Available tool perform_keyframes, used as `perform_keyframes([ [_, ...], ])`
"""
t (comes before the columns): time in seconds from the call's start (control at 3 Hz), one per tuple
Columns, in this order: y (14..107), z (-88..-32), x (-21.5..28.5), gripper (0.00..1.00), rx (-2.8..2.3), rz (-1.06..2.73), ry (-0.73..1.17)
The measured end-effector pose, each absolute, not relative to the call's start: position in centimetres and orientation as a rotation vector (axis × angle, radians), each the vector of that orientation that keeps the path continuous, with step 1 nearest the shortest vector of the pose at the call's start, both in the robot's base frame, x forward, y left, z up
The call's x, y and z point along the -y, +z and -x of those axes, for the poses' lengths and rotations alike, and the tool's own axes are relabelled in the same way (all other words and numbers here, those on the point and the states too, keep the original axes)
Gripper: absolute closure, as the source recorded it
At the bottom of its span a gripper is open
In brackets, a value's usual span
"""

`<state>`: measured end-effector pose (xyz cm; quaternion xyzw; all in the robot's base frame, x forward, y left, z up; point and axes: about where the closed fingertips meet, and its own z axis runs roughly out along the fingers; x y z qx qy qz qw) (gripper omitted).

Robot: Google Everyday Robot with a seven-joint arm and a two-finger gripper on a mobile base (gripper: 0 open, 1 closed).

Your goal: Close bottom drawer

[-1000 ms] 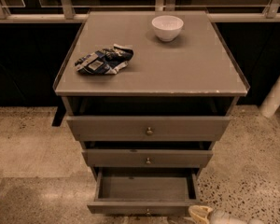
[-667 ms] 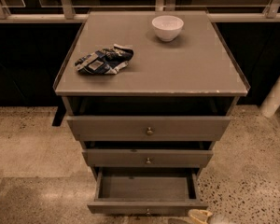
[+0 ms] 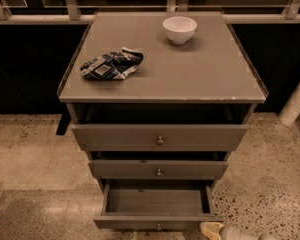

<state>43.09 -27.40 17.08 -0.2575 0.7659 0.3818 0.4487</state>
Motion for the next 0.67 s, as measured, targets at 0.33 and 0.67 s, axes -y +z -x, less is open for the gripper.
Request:
perform_keyframes([
  [0.33,16.8,-44.8,28.0,1.0,-1.899,0.654,0.938],
  [0.67,16.5,-47.1,28.6,1.0,-1.899,0.667,0.933],
])
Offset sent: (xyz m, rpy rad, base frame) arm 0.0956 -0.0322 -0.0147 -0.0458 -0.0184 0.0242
